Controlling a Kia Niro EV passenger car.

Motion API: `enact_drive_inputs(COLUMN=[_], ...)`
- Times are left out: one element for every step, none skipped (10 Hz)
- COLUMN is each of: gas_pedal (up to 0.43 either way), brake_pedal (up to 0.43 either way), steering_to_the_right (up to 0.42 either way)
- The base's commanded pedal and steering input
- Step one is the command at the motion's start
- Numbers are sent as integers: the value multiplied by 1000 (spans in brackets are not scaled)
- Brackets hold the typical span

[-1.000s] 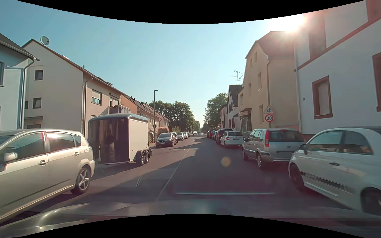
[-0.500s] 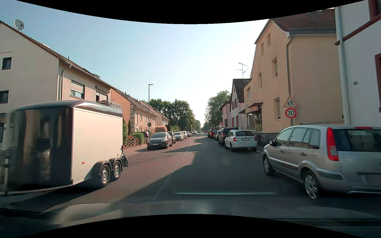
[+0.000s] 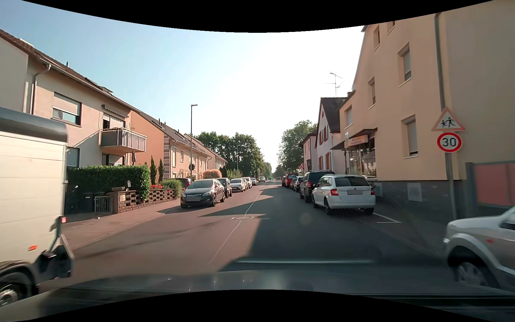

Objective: Follow the waypoints while adhering to traffic rules and regulations

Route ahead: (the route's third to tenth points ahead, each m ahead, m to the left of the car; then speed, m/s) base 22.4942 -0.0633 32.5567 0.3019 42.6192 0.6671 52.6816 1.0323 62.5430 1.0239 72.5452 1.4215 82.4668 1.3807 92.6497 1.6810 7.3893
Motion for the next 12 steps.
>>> enact_drive_inputs(gas_pedal=[118, 118, 118, 118, 118, 118, 118, 118, 118, 118, 118, 118], brake_pedal=[0, 0, 0, 0, 0, 0, 0, 0, 0, 0, 0, 0], steering_to_the_right=[-6, -6, -6, -6, -5, -5, -5, -5, -6, -9, -14, -21])
